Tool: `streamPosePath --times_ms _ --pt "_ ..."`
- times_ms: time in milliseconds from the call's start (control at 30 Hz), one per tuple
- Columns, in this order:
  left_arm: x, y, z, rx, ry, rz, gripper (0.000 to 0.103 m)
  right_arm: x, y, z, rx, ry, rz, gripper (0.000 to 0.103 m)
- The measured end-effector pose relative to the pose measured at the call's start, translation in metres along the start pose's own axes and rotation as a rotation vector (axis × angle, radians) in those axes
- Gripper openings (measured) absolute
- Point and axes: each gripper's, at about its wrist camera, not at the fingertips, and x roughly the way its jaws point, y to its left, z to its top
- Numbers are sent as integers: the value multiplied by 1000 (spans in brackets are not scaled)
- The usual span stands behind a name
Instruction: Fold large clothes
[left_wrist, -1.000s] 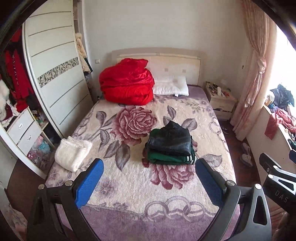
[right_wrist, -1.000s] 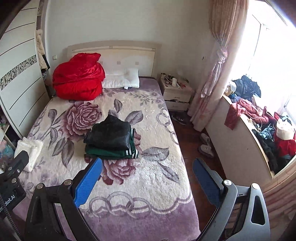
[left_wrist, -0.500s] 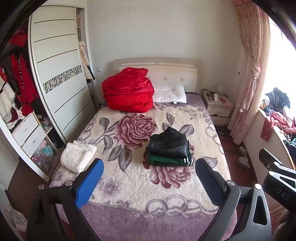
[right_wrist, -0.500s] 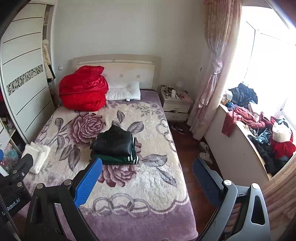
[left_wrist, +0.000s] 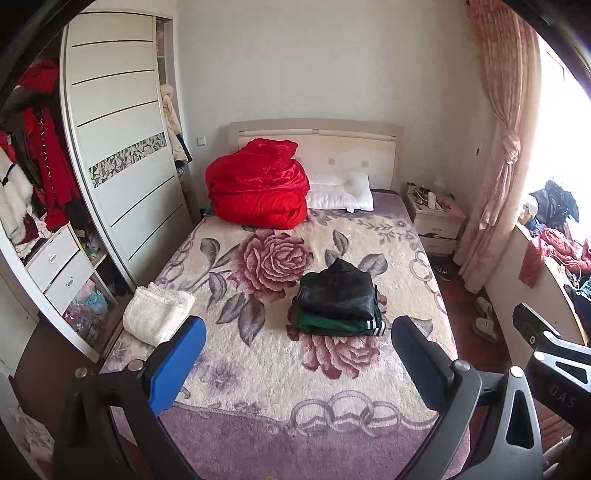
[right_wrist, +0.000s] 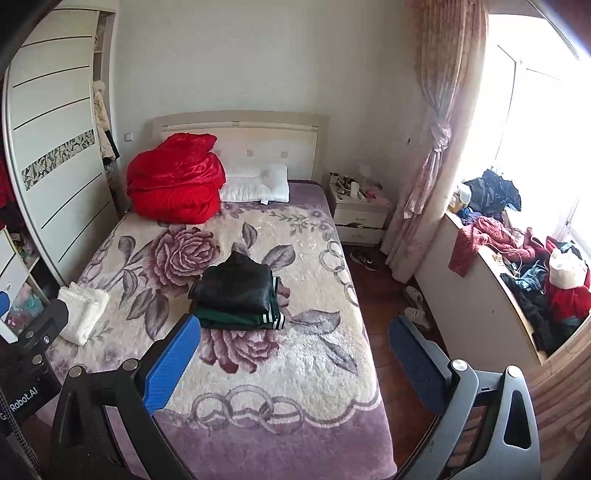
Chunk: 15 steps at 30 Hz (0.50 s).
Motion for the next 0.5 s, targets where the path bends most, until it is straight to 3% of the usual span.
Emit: streamPosePath --times_ms 500 --pt "-5 3 3 -1 -8 9 103 3 3 3 8 0 19 103"
